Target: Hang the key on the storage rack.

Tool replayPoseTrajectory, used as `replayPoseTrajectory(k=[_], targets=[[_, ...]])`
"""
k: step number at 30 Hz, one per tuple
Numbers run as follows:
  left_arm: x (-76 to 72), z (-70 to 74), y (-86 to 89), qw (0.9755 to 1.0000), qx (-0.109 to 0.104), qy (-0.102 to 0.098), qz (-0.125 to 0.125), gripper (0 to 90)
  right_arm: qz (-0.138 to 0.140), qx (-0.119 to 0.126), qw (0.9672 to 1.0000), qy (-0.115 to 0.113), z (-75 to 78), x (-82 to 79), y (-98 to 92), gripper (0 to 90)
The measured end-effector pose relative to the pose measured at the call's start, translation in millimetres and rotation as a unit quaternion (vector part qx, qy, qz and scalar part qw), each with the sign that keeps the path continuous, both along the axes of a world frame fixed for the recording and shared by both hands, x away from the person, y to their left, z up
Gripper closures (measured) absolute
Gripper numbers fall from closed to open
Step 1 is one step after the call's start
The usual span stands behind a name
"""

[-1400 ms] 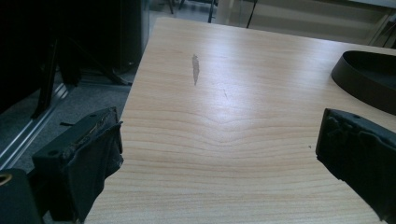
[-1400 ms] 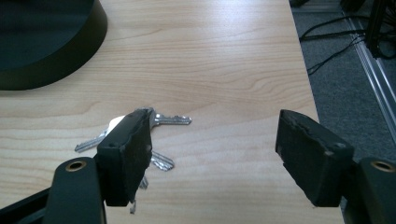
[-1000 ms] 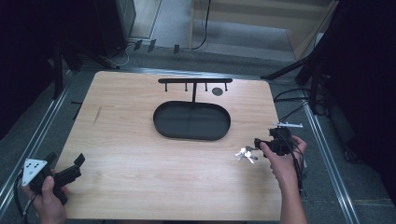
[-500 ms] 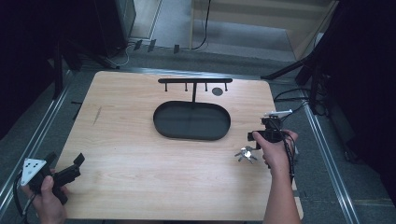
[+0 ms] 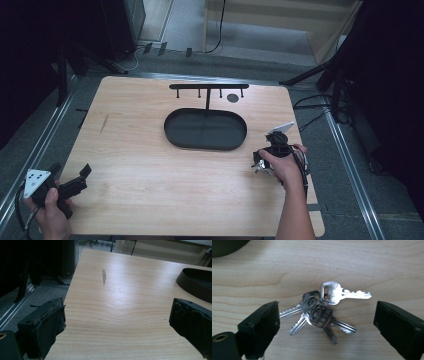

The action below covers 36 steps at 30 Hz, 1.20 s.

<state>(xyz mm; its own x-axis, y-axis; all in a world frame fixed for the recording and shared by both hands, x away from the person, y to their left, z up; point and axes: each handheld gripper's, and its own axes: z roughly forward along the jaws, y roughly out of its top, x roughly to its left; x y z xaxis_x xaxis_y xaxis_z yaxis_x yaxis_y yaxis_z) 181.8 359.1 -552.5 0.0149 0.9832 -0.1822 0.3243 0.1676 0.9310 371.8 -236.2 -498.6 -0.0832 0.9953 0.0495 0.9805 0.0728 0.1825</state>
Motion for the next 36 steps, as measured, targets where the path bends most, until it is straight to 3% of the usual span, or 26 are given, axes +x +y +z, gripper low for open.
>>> replayPoseTrajectory(k=[4,6,12,15,19,25,28,31,33,36], targets=[[0.0,0.0,-0.2,1.0000,0.001,0.000,0.000,0.7,-0.052,0.015,0.9985,0.009,-7.8,0.0,2.1,3.7],[0.1,0.1,-0.5,1.0000,0.001,0.000,-0.001,0.7,-0.062,0.008,0.9979,0.012,-11.2,-0.7,4.4,3.4],[0.3,-0.1,-0.2,1.0000,0.000,0.000,-0.002,0.7,-0.051,-0.018,0.9985,-0.001,-18.2,-5.5,12.6,7.5],[0.5,-0.1,-0.3,1.0000,0.000,0.001,-0.003,0.7,-0.044,-0.019,0.9988,-0.011,-15.4,-8.5,9.1,20.0],[0.7,0.1,-0.5,1.0000,0.001,0.002,-0.005,0.7,-0.038,-0.011,0.9991,-0.013,-8.3,-14.7,-3.4,49.4],[0.8,0.1,-0.3,1.0000,0.001,0.003,-0.006,0.7,-0.027,0.013,0.9994,0.016,-5.7,-21.6,-23.7,82.5],[0.9,0.1,-0.4,1.0000,0.001,0.003,-0.007,0.7,-0.011,0.017,0.9997,0.017,-5.9,-24.4,-29.3,83.7],[0.9,0.1,-0.4,1.0000,0.001,0.004,-0.007,0.7,-0.004,0.005,0.9999,0.013,-4.0,-26.2,-32.9,84.0],[0.9,0.2,-0.5,1.0000,0.001,0.004,-0.007,0.7,-0.003,0.011,0.9999,0.008,0.8,-26.4,-37.0,84.0],[1.1,0.1,-0.6,1.0000,0.001,0.004,-0.007,0.7,0.004,-0.006,1.0000,-0.003,12.7,-25.3,-38.9,84.1]])
